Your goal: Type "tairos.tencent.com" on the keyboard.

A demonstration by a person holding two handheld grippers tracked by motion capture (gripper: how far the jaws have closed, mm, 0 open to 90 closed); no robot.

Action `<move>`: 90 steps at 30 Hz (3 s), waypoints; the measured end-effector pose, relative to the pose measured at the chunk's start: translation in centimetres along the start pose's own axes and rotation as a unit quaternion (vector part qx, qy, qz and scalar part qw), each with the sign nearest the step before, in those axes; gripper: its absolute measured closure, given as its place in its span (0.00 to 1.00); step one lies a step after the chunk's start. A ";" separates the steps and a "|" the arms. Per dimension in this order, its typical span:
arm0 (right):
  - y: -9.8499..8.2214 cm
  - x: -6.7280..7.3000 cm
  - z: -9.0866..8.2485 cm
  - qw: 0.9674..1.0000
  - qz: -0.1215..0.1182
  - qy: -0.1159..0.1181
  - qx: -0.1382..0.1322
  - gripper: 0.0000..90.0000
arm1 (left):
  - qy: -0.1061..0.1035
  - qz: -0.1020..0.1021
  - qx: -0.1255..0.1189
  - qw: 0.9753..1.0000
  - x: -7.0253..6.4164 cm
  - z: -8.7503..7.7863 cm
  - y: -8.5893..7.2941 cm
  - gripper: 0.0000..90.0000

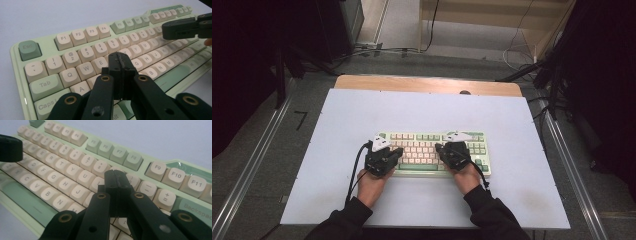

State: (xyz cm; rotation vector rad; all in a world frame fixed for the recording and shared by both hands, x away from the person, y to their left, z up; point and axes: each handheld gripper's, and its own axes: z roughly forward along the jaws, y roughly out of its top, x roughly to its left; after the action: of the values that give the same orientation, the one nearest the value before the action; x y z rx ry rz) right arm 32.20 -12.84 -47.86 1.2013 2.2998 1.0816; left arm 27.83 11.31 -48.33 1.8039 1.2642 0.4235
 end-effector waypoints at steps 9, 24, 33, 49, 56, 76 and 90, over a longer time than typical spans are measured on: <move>0.1 0.4 -1.1 1.000 -0.001 0.022 -0.010 0.97 | 0.004 -0.003 -0.005 1.000 0.3 -0.2 0.1 1.00; -0.9 2.0 -0.8 0.999 -0.022 0.048 0.008 0.97 | 0.006 -0.005 -0.006 1.000 0.5 -0.3 0.1 1.00; -1.1 2.2 -0.7 0.998 -0.026 0.049 0.011 0.97 | 0.005 -0.006 -0.006 1.000 0.5 -0.3 0.1 1.00; -1.4 2.3 -0.4 0.998 -0.027 0.048 0.016 0.97 | 0.006 -0.005 -0.007 1.000 0.5 -0.3 0.2 1.00; -1.5 2.4 -0.3 0.998 -0.028 0.047 0.019 0.97 | 0.005 -0.004 -0.007 1.000 0.5 -0.4 0.2 1.00; -0.9 1.3 -1.6 0.999 -0.011 0.041 -0.011 0.96 | 0.006 -0.010 -0.012 1.000 0.6 -0.6 0.3 1.00; -1.0 -0.2 -2.7 0.999 0.001 0.033 -0.026 0.88 | 0.009 -0.012 -0.020 1.000 0.9 -1.1 0.3 1.00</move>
State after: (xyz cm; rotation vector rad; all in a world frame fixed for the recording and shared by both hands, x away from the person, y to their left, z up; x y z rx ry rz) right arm 30.14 -14.62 -46.88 1.1649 2.3037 1.1910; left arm 27.66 12.54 -47.62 1.7535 1.2801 0.4491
